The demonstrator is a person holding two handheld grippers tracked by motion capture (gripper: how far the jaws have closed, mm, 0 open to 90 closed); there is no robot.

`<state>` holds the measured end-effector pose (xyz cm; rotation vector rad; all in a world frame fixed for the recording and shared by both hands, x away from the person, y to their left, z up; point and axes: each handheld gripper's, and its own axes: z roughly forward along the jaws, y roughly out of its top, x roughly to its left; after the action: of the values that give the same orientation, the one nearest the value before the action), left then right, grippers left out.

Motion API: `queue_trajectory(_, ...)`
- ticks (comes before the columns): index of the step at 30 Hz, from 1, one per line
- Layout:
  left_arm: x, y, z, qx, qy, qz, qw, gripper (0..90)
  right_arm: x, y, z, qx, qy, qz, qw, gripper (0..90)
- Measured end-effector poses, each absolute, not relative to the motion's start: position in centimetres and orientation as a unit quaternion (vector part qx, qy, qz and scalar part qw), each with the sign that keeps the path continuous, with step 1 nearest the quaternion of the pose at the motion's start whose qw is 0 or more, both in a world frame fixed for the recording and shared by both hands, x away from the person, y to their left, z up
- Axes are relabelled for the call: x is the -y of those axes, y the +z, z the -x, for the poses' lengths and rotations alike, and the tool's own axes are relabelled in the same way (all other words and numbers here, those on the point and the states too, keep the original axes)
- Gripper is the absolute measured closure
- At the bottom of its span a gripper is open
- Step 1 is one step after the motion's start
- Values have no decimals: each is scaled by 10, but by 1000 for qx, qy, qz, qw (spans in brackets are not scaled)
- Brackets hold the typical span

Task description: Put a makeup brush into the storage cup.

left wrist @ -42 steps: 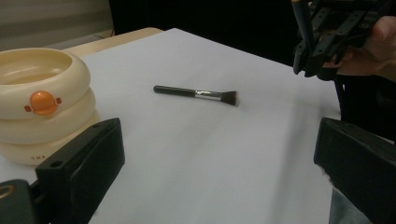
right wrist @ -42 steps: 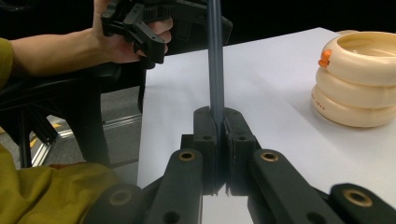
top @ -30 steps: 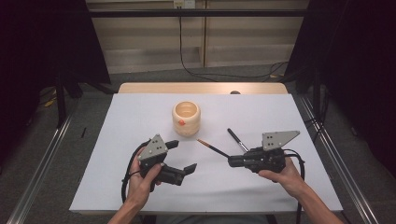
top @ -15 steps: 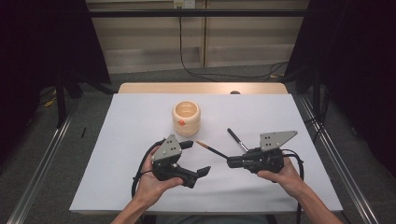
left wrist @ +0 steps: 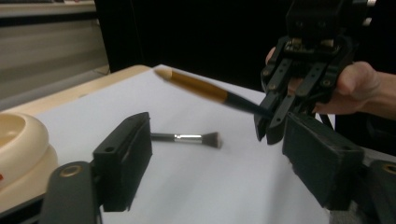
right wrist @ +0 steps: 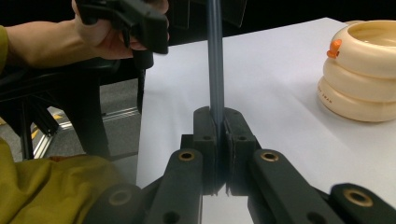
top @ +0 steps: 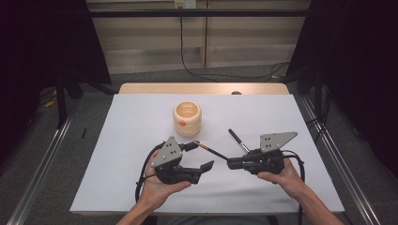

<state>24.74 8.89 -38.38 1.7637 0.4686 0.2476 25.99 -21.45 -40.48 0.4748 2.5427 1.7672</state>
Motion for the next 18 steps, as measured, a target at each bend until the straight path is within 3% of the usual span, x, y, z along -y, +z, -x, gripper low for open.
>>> queue_trajectory(3, -89, -381, -248, -203, 102, -760, 609, 381, 213, -406, -260, -812, 563, -151, 5, 852)
queue_trajectory(7, -87, -381, -249, -205, 100, -755, 614, 445, 212, -406, -260, -812, 564, -149, 5, 852)
queue_trajectory(8, -88, -381, -250, -204, 89, -755, 617, 515, 213, -406, -260, -810, 567, -147, 6, 852)
queue_trajectory(16, -92, -380, -252, -211, 61, -744, 631, 544, 212, -407, -260, -814, 564, -140, 3, 852)
queue_trajectory(18, -92, -380, -253, -213, 53, -741, 634, 600, 210, -408, -260, -815, 564, -138, 1, 852)
